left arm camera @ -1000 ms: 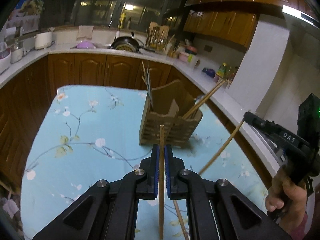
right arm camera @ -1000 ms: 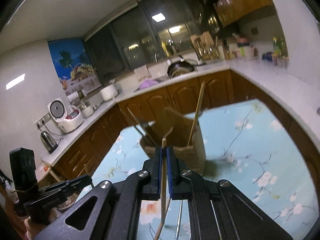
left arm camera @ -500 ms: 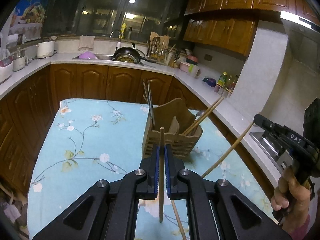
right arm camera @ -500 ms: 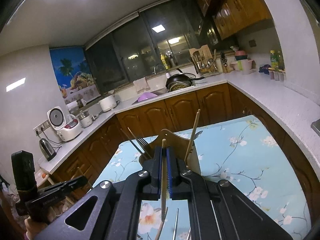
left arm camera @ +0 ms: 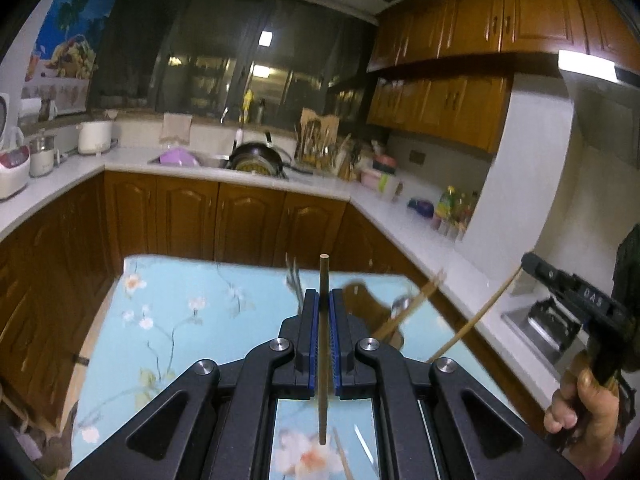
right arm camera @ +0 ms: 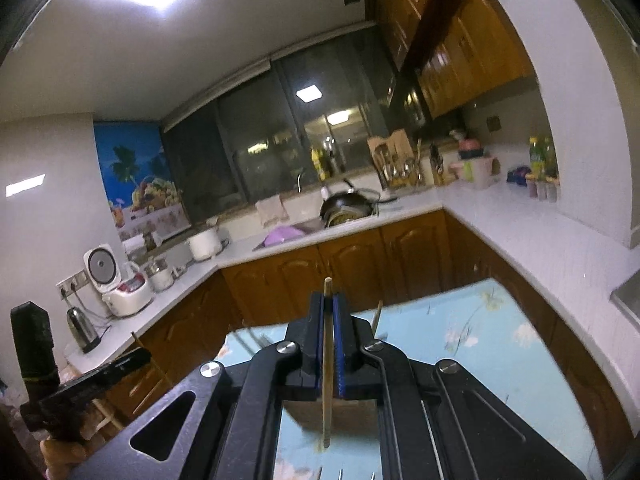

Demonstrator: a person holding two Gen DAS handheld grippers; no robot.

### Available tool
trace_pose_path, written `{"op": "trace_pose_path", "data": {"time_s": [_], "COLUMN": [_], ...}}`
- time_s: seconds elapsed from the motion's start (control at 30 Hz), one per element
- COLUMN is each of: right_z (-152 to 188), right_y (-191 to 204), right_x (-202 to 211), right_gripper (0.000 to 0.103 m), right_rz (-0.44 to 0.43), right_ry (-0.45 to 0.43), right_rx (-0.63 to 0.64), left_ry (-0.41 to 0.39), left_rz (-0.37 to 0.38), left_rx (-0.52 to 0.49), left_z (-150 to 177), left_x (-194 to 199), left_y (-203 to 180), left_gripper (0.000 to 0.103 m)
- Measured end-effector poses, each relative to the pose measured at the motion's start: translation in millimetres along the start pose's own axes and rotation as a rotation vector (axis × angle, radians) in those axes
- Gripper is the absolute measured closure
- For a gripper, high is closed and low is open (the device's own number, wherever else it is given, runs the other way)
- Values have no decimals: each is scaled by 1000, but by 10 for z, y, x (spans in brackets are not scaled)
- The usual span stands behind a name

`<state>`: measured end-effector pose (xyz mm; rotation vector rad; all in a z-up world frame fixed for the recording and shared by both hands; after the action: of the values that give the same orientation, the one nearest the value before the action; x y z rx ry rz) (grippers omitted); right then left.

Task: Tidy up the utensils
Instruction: 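Lift both held chopsticks up over the wooden holder, then lower both chopsticks into the wooden holder and open both tools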

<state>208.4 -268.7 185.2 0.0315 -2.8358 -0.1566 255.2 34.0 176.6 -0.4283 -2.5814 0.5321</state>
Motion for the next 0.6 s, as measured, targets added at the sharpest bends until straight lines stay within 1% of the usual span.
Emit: {"op": "trace_pose_path", "data": {"time_s": [0.17, 0.27, 0.43, 0.5, 0.6], "right_z": [-230, -302, -287, -218, -63], "right_y": [-68, -94, -103, -109, -131], "right_x": [-120, -230, -426, -500, -566], "right_gripper": [99, 99, 99, 99, 99], "right_rz": [35, 56, 76, 82, 85], "right_ry": [-54, -69, -68, -65, -55], "right_rx": [7, 20, 39, 37, 22], "left_ry": [-80, -112, -142, -147, -139], "left_rz": [14, 13, 6, 0, -30], "left_rx": [3, 1, 22, 34, 36], "left_z": [-271, -350, -255, -158, 22], "left_x": [-132, -287, -562, -678, -863], "left_y": [-71, -107, -52, -14, 32], "left_gripper": [100, 100, 100, 100, 100]}}
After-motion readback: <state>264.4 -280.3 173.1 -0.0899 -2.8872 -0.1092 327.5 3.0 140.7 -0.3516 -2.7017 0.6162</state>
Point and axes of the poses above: each gripper's, at about its wrist camera, not at the fingertips, and x roughly against the way its jaws point, y to its left, z to its underside, the point moved 3 cm from there along -x, roughly the way its jaws point, and after that the axes turned 11 degrees about x, right-handed, at the moved point
